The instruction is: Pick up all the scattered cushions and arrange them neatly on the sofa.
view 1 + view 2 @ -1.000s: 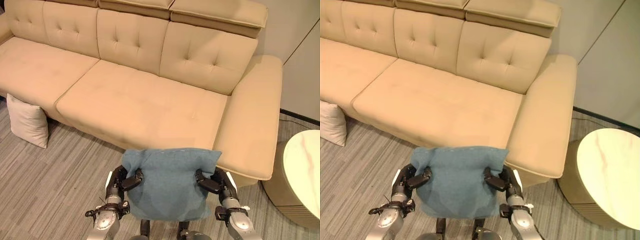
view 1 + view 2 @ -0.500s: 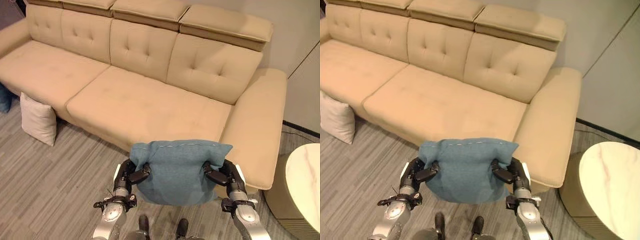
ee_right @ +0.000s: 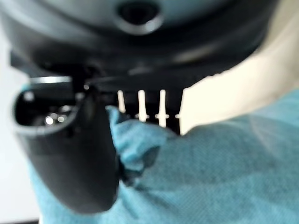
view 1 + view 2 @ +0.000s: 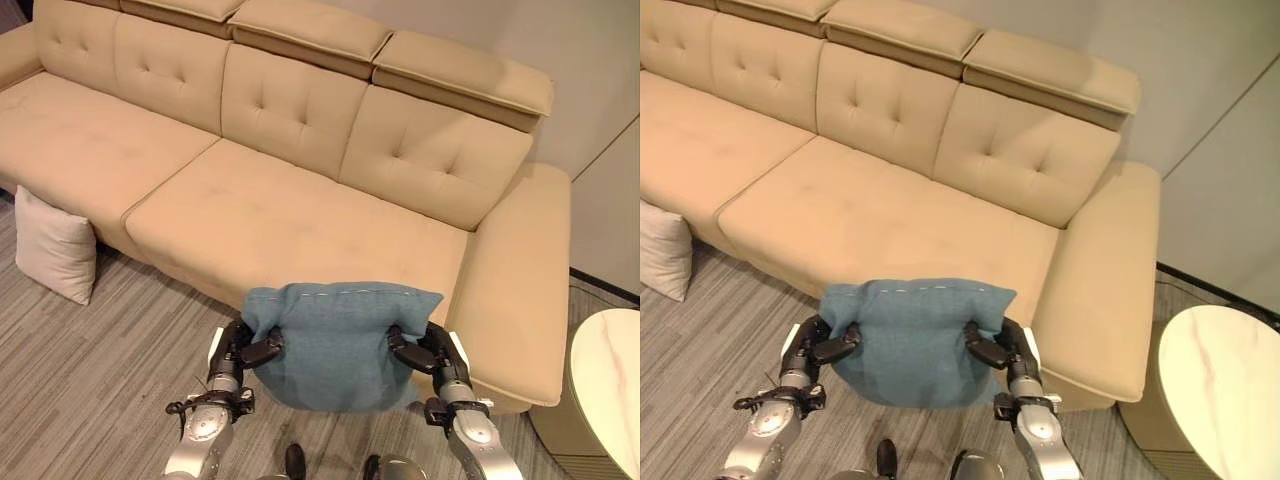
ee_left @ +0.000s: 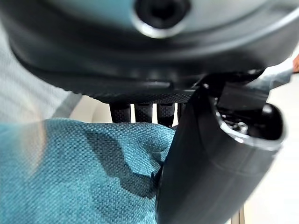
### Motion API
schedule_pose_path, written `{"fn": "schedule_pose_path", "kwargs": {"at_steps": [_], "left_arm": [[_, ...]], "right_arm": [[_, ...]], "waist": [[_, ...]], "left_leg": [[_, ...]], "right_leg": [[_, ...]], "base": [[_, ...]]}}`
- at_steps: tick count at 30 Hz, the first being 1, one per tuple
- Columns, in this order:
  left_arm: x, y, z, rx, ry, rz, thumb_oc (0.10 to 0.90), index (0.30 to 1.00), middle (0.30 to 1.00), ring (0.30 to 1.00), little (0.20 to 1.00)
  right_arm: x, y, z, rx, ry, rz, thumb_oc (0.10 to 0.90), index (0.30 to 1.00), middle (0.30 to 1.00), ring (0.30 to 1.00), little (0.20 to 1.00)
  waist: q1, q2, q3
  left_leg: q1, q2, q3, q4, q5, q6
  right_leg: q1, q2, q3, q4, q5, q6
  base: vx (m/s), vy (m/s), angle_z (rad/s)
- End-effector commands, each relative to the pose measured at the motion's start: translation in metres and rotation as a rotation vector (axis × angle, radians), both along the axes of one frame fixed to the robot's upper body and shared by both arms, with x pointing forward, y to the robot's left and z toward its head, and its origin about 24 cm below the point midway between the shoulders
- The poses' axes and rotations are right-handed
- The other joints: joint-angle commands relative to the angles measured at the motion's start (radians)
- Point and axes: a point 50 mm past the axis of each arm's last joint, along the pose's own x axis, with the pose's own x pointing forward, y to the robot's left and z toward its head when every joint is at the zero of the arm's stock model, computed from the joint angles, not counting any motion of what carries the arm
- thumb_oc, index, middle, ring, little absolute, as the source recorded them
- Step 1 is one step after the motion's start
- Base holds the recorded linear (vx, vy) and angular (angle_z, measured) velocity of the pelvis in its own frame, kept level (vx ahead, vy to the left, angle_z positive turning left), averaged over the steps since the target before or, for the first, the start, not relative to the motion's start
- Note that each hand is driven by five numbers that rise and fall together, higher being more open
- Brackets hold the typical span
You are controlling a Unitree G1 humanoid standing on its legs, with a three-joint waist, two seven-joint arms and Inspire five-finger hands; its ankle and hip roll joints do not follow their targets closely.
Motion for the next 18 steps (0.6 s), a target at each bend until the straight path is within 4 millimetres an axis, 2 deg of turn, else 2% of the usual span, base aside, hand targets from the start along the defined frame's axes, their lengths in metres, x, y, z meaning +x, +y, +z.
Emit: {"fn": "schedule_pose_path", "kwargs": {"at_steps": [1,3,6,7,8,11,13,15,18], "left_arm": [[0.023,-0.026,0.045,-0.049,-0.274,-0.116,0.4,0.3,0.3,0.3,0.3],[0.024,-0.027,0.045,-0.058,-0.276,-0.116,0.4,0.3,0.3,0.3,0.3],[0.024,-0.028,0.045,-0.058,-0.276,-0.118,0.4,0.3,0.3,0.3,0.3],[0.024,-0.034,0.044,-0.069,-0.277,-0.13,0.4,0.3,0.3,0.3,0.3],[0.024,-0.034,0.044,-0.069,-0.277,-0.131,0.4,0.3,0.3,0.3,0.3],[0.024,-0.039,0.044,-0.081,-0.275,-0.15,0.4,0.3,0.3,0.3,0.3],[0.024,-0.039,0.044,-0.081,-0.275,-0.15,0.4,0.3,0.3,0.3,0.3],[0.027,-0.043,0.046,-0.101,-0.28,-0.149,0.4,0.3,0.3,0.3,0.3],[0.027,-0.042,0.047,-0.11,-0.283,-0.145,0.4,0.3,0.3,0.3,0.3]], "right_arm": [[0.033,0.002,0.074,0.048,-0.397,0.002,0.4,0.3,0.3,0.3,0.3],[0.033,0.001,0.073,0.047,-0.39,0.0,0.4,0.3,0.3,0.3,0.3],[0.031,0.0,0.071,0.038,-0.385,0.001,0.4,0.3,0.3,0.3,0.3],[0.027,-0.007,0.068,0.011,-0.371,-0.014,0.4,0.3,0.3,0.3,0.3],[0.027,-0.007,0.068,0.011,-0.371,-0.014,0.4,0.3,0.3,0.3,0.3],[0.022,-0.016,0.064,0.015,-0.353,-0.047,0.4,0.3,0.3,0.3,0.3],[0.022,-0.016,0.064,0.015,-0.353,-0.047,0.4,0.3,0.3,0.3,0.3],[0.02,-0.022,0.062,0.018,-0.338,-0.062,0.4,0.3,0.3,0.3,0.3],[0.019,-0.025,0.06,0.022,-0.326,-0.077,0.4,0.3,0.3,0.3,0.3]], "waist": [[-0.028,-0.02,-0.066],[-0.031,-0.028,-0.065],[-0.033,-0.032,-0.065],[-0.043,-0.04,-0.083],[-0.043,-0.04,-0.082],[-0.057,-0.046,-0.094],[-0.058,-0.046,-0.094],[-0.06,-0.055,-0.077],[-0.051,-0.066,-0.075]], "left_leg": [[0.012,-0.014,-0.054,0.02,-0.098,-0.047],[0.024,-0.024,-0.064,0.018,-0.109,-0.053],[0.027,-0.029,-0.073,0.034,-0.121,-0.055],[0.033,-0.03,-0.077,0.069,-0.151,-0.071],[0.033,-0.03,-0.078,0.071,-0.152,-0.071],[0.018,-0.01,-0.064,0.148,-0.181,-0.101],[0.016,-0.009,-0.065,0.154,-0.184,-0.102],[-0.077,0.017,-0.051,0.343,-0.155,-0.132],[-0.14,0.02,-0.06,0.337,-0.173,-0.119]], "right_leg": [[0.081,0.083,-0.002,-0.2,0.072,-0.003],[0.079,0.089,-0.013,-0.269,0.101,0.001],[0.105,0.091,-0.016,-0.306,0.11,0.001],[0.15,0.11,0.021,-0.349,0.113,-0.013],[0.153,0.111,0.02,-0.352,0.115,-0.013],[0.198,0.117,0.013,-0.384,0.106,-0.028],[0.199,0.118,0.012,-0.385,0.107,-0.028],[0.232,0.112,0.005,-0.4,0.095,-0.049],[0.244,0.102,0.015,-0.415,0.087,-0.048]], "base": [[0.14,-0.052,0.12],[0.12,-0.065,0.09],[0.12,-0.085,0.22],[0.15,-0.099,0.26],[0.2,-0.141,0.17],[0.12,-0.095,0.06],[0.04,-0.05,0.1],[0.1,-0.093,0.2],[0.13,-0.012,0.01]]}}
